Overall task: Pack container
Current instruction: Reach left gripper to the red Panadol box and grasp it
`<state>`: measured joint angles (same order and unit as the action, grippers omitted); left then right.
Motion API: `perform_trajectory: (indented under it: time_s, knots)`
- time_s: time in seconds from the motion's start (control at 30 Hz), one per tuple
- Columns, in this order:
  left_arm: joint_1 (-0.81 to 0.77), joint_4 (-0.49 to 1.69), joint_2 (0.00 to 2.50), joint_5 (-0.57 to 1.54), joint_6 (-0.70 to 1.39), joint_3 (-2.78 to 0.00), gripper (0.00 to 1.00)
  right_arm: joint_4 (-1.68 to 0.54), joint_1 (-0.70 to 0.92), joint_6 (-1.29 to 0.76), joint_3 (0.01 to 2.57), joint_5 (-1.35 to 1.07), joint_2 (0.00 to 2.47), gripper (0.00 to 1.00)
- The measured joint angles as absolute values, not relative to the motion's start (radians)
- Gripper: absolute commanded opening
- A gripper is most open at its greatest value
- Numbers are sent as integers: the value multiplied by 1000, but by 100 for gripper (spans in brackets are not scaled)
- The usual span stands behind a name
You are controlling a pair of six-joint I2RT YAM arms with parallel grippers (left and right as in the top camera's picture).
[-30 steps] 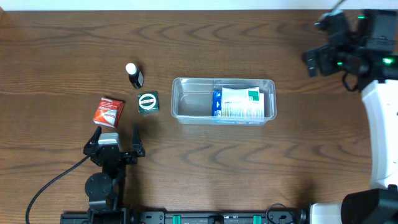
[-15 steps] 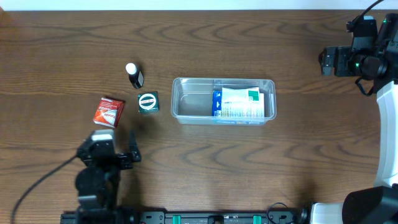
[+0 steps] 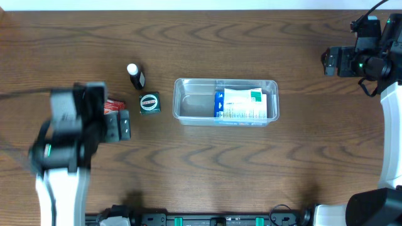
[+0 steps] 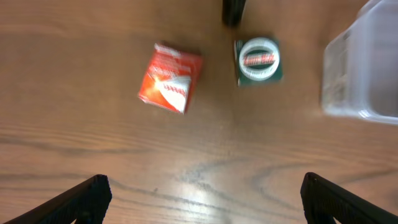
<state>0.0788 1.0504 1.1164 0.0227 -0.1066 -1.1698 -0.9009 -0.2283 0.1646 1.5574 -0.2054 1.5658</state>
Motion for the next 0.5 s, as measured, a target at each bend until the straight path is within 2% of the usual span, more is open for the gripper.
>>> perform_trajectory:
  time_s: [0.27,0.5]
  knots:
    - [79,995,1439,23,-117,-1171,98,-901,-228,165,1557,-206,1566,99]
    - [95,905,1527,23,-215,-1171,98,-901,-228,165,1557,-205,1566,99]
